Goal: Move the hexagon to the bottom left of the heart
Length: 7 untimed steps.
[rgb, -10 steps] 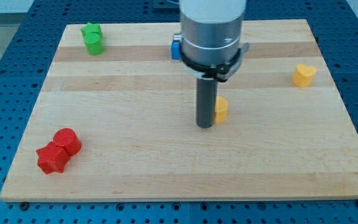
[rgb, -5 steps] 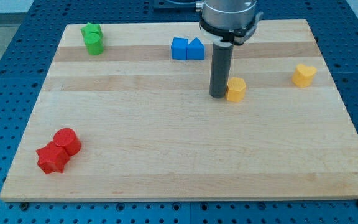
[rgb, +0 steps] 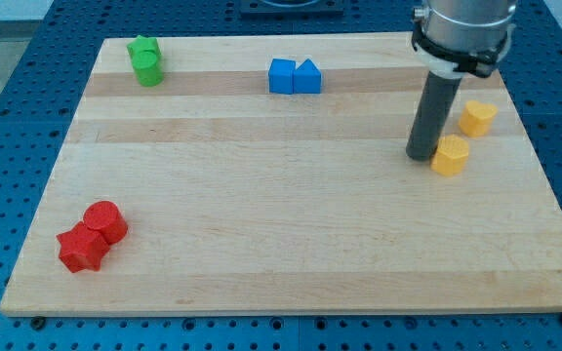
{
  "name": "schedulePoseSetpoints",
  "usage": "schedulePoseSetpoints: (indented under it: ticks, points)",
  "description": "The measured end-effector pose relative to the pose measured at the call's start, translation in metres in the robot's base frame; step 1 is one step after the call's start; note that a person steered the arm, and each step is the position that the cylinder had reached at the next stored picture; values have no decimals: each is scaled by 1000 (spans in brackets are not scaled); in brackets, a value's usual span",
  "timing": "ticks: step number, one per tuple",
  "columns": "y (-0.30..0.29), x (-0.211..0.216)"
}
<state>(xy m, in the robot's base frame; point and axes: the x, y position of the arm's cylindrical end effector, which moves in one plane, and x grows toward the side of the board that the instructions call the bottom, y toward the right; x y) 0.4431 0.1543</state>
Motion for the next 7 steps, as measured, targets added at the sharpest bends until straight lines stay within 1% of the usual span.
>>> schedulePoseSetpoints:
  ticks: [1,2,4,7]
  points:
    - [0,29]
    - [6,41]
    - [28,14]
    - [36,-5]
